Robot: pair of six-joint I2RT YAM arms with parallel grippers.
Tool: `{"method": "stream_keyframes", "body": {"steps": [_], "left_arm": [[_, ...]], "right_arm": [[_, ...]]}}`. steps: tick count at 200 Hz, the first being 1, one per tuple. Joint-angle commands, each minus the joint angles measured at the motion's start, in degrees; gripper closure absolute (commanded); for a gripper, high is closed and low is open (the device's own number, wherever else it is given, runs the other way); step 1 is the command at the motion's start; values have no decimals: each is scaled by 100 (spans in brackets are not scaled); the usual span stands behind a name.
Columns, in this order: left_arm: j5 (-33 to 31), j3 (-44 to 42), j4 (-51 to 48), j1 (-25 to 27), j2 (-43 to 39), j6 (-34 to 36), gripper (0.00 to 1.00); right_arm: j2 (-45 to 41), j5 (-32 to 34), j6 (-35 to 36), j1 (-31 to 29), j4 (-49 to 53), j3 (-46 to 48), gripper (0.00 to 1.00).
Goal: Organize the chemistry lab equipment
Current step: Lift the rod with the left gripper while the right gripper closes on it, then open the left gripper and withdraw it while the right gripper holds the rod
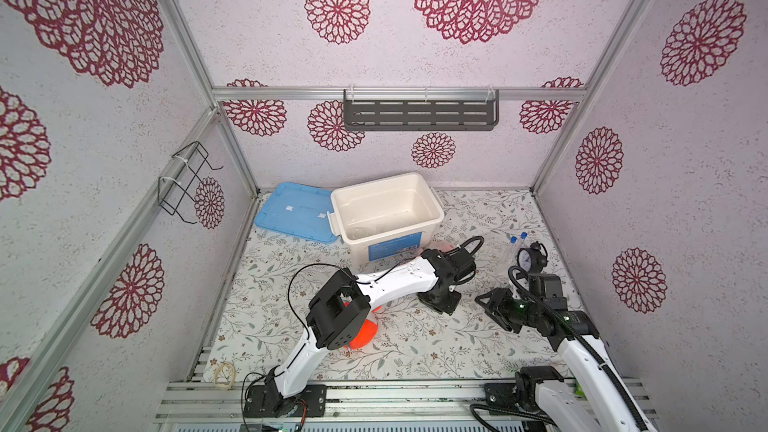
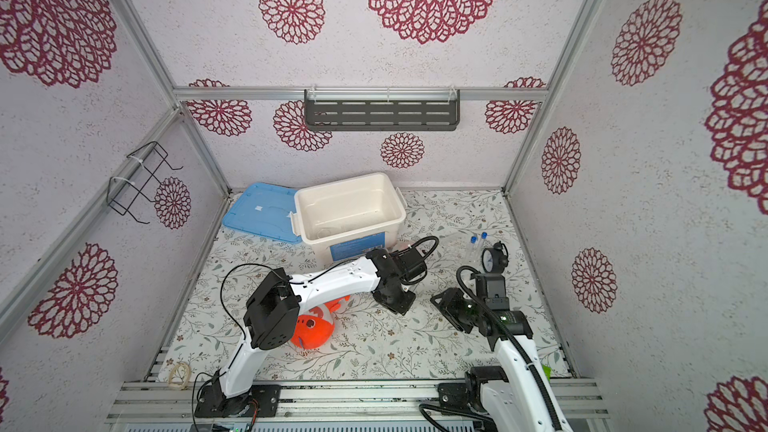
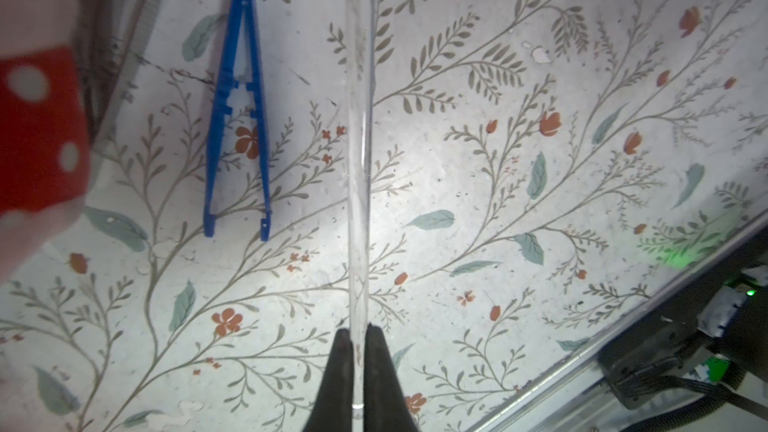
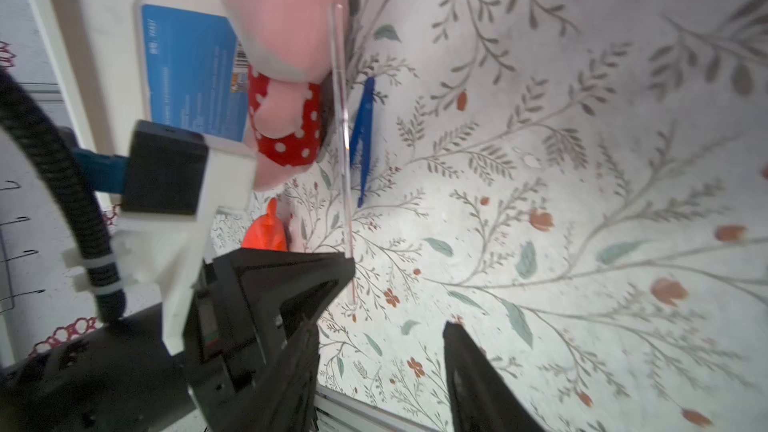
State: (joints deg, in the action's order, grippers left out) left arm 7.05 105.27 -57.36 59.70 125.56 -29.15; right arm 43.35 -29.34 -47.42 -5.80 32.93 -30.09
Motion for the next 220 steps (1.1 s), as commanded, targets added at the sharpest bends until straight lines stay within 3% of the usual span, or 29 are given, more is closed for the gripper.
{"method": "stream_keyframes", "body": {"steps": [1, 48, 119, 220], "left_arm": [[341, -172, 395, -90, -397, -224, 98], [546, -529, 772, -110, -699, -526, 98], [719, -571, 1007, -112, -864, -653, 98], [772, -895, 1394, -128, -1244, -790, 98]], "right_arm": [[305, -113, -253, -340, -882, 3, 48], [978, 343, -80, -836, -1324, 20, 47], [1499, 181, -386, -1046, -2267, 105, 48], [1623, 35, -917, -1095, -3226, 275, 71]]}}
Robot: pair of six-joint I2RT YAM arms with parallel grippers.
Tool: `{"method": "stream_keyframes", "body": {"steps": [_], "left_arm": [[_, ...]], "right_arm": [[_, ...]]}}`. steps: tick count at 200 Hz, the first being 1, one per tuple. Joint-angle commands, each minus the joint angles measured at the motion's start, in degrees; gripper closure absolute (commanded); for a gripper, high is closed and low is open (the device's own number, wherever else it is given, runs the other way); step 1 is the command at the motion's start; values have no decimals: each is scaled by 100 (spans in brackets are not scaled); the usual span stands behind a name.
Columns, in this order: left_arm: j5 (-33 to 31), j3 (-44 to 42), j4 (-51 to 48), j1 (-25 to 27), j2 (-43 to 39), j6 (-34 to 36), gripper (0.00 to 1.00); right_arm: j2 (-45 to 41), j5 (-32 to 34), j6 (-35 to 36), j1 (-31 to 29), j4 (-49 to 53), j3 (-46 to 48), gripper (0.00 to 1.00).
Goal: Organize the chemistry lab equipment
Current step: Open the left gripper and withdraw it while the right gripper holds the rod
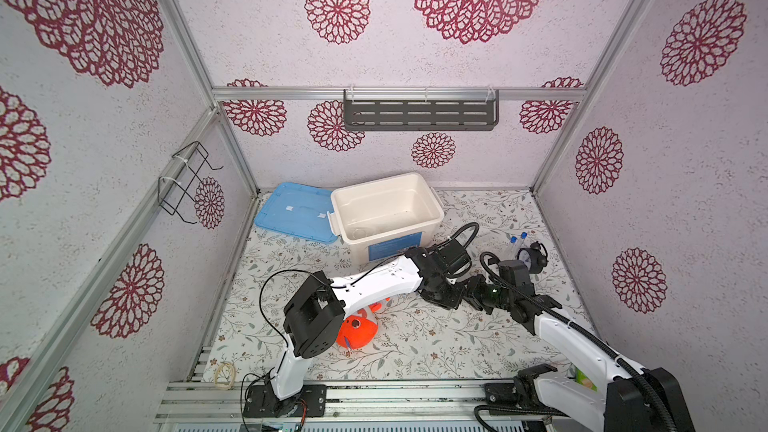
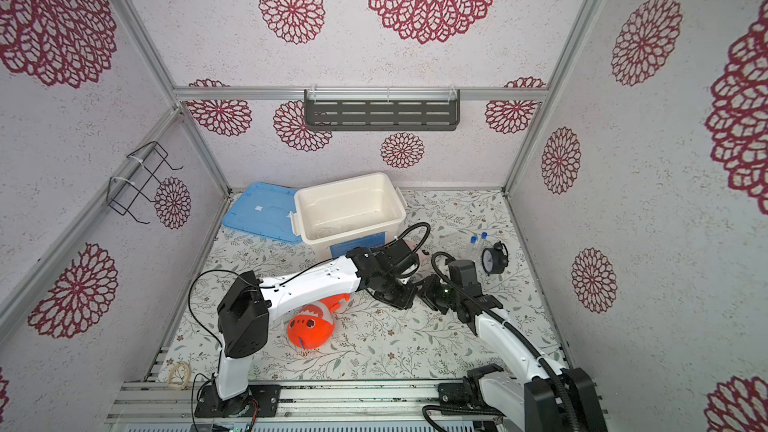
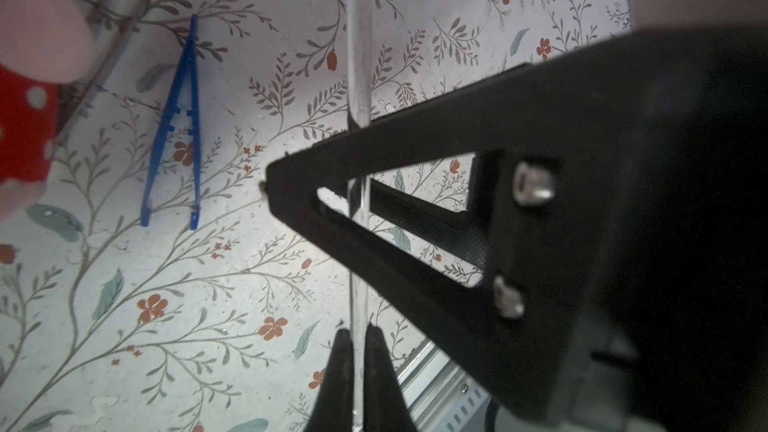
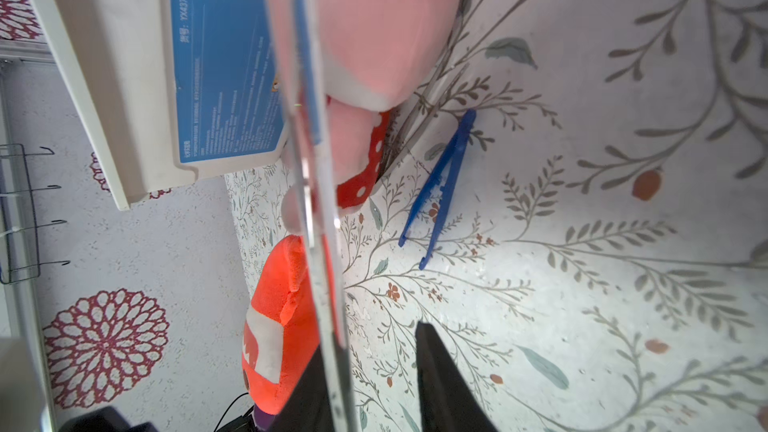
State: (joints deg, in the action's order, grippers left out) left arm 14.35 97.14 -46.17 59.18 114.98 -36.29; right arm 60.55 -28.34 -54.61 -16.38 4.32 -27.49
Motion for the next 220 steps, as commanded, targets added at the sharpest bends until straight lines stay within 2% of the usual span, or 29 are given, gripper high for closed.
{"method": "stream_keyframes", "body": {"steps": [1, 9, 52, 71, 107, 125, 144, 177, 185, 208, 220], "left_arm": [[42, -82, 279, -74, -186, -73, 98], [50, -97, 300, -73, -407, -77, 98], [-4, -174, 355, -106, -531, -151, 97], [-19, -259, 417, -139, -624, -211, 92], [31, -488, 351, -229, -1005, -272, 79], [31, -585, 281, -335, -1359, -325, 68], [-190, -700, 166, -487, -1791, -334, 60], [-493, -985, -123, -976, -2647, -430, 54], [-575, -1080, -186, -1135, -2872, -448, 52], [-840, -1288, -555, -1668, -3493, -451, 44], [-954, -1406, -724, -2025, -3801, -416, 39]], "right_arm": [[-97, -62, -199, -39, -372, 15, 71], [-105, -61, -234, -41, -396, 15, 72], [-313, 108, -338, -48, -432, -11, 86], [-390, 198, -346, -49, -471, -71, 93], [-364, 454, -54, -46, -176, -531, 94], [-245, 623, 221, -49, 71, -917, 95], [-33, 813, 593, -49, 356, -1452, 94], [579, 1081, 998, -91, 589, -2506, 94], [780, 1173, 751, -110, 759, -2833, 95], [1386, 1258, -585, -345, 926, -3806, 93], [1710, 1574, -854, -640, 947, -4365, 93]]}}
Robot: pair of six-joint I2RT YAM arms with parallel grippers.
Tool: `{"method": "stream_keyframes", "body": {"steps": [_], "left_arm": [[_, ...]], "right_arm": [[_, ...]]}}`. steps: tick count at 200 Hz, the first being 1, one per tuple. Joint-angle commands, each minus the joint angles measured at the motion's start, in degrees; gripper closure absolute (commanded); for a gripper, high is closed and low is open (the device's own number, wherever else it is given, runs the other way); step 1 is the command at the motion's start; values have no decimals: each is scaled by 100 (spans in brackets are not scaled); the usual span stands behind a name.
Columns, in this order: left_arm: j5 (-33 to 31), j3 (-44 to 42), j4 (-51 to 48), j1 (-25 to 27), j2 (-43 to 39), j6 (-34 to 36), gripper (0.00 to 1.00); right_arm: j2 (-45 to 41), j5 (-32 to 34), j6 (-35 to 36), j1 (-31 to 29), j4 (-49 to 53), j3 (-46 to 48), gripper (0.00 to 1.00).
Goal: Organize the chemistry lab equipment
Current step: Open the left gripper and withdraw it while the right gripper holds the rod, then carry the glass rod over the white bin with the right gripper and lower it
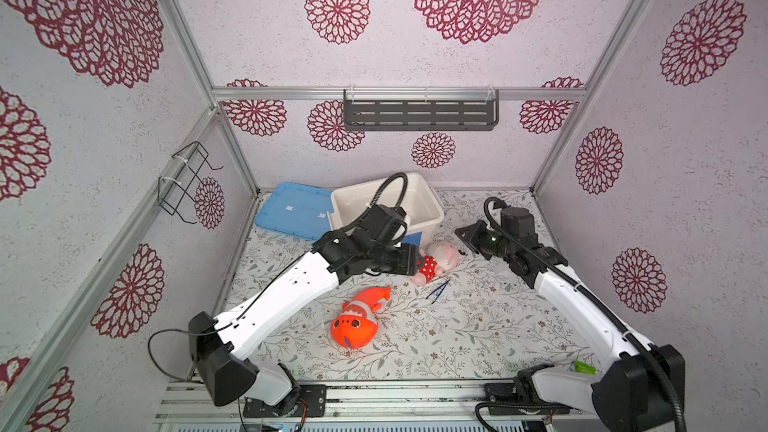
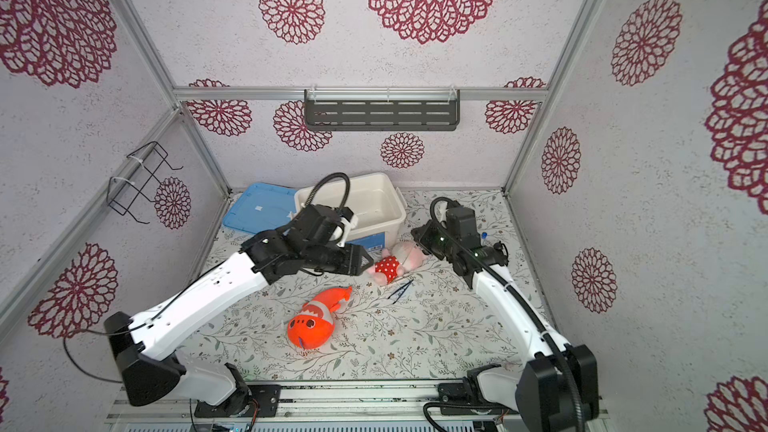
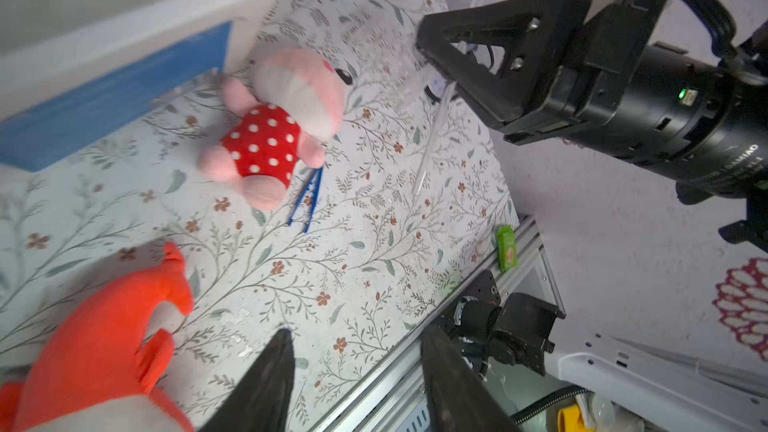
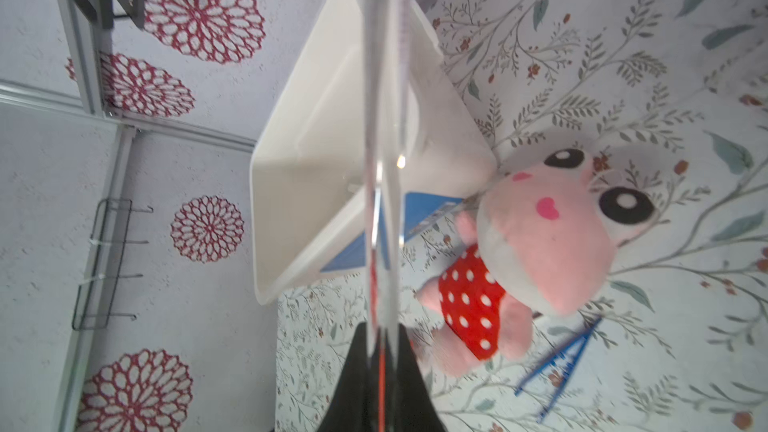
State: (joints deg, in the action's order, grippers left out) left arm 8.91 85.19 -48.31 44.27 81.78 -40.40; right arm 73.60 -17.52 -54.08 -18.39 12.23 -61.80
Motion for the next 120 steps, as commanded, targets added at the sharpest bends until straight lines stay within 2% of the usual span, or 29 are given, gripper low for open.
{"method": "stream_keyframes", "body": {"steps": [1, 27, 45, 60, 77, 103, 120], "left_arm": [[-418, -221, -520, -574, -506, -4, 38], [-653, -466, -862, -1535, -1030, -139, 23], [-590, -434, -1191, -2286, -1175, -231, 17], [-824, -378, -1465, -2731, -1250, -182, 9], [-962, -353, -1687, -3177, -1293, -81, 0], [-1022, -547, -1871, -3589, -1311, 15, 3], [-1042, -738, -1894, -3693, -1304, 7, 2]], "right_arm": [[434, 524, -917, -465, 161, -976, 93], [1344, 900, -1420, -925, 188, -2078, 93], [2023, 1485, -1782, -1226, 634, -2925, 93], [2541, 2037, -2045, -1518, 895, -3625, 94], [3205, 2367, -2336, -1729, 1205, -4462, 93], [4396, 2631, -2454, -1867, 1976, -6049, 93], [5140, 2563, -2516, -1887, 2312, -6899, 93]]}}
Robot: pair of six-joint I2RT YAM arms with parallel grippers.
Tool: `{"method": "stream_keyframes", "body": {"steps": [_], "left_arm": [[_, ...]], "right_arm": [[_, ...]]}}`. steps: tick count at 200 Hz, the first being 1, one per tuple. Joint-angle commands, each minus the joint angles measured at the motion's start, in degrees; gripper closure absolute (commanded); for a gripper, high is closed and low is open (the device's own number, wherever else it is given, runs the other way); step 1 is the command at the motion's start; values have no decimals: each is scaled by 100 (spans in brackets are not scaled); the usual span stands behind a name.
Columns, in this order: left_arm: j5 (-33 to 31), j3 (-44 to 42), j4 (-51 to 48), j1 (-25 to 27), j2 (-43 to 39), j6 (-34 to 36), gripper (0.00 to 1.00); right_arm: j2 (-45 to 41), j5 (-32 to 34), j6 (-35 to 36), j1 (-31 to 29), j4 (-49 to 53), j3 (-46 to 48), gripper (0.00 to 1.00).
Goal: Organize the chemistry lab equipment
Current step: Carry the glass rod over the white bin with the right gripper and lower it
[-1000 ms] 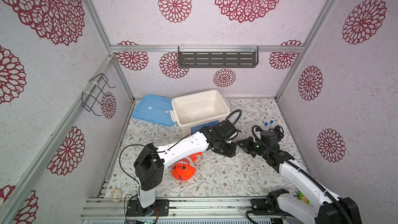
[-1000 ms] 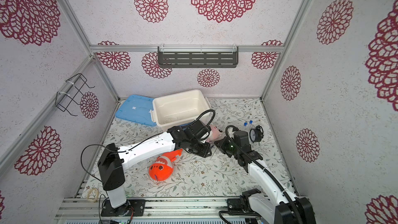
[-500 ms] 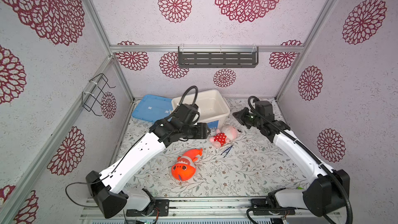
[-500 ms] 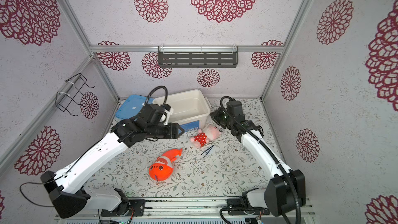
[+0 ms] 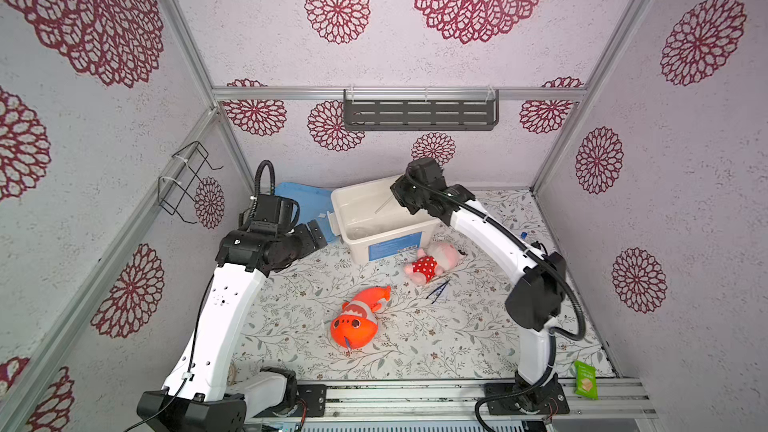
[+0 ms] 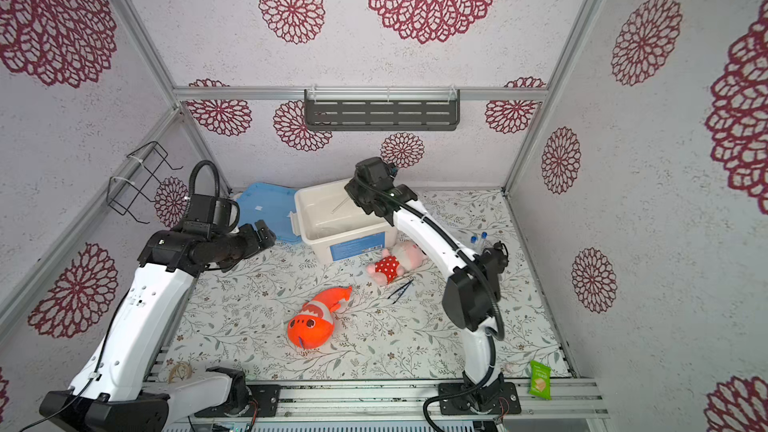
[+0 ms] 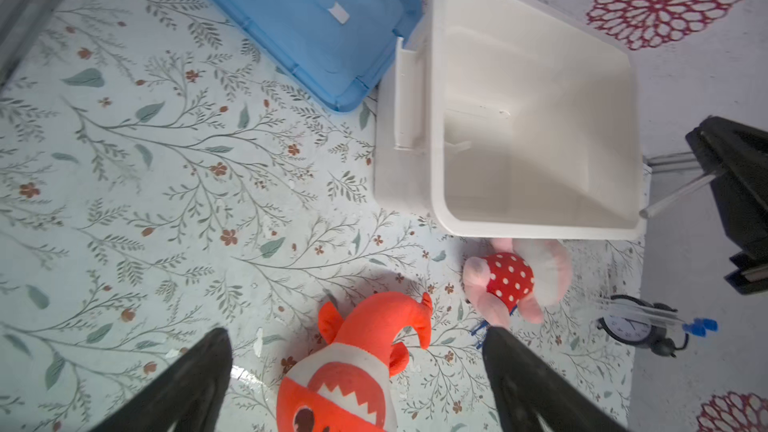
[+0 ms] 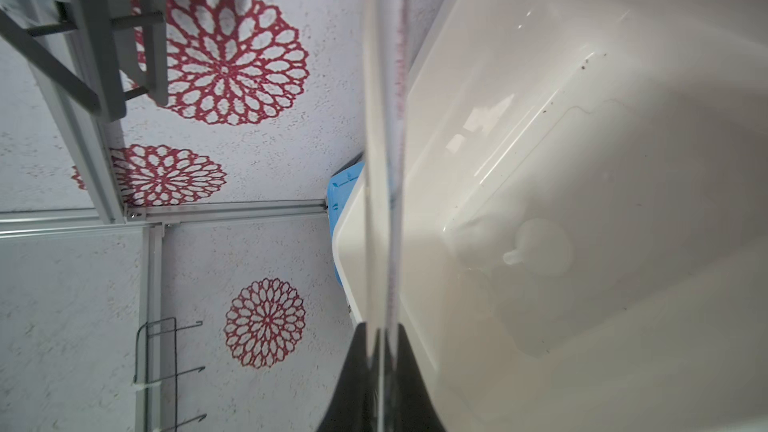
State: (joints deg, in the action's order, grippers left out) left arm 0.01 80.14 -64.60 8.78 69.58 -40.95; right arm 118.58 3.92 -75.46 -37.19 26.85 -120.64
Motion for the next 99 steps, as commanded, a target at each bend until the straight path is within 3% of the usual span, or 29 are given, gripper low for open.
{"method": "stream_keyframes", "body": {"steps": [1, 21, 99], "left_arm": [[-151, -243, -265, -146, -80, 61, 2], [-130, -421, -167, -157, -94, 17, 2], [-79, -587, -220, -166, -383, 161, 3]], "right_arm": [[685, 413, -389, -8, 862, -1059, 93], [1280, 318, -564, -14, 855, -1561, 96], [2187, 540, -621, 61, 162, -1542, 93]]}}
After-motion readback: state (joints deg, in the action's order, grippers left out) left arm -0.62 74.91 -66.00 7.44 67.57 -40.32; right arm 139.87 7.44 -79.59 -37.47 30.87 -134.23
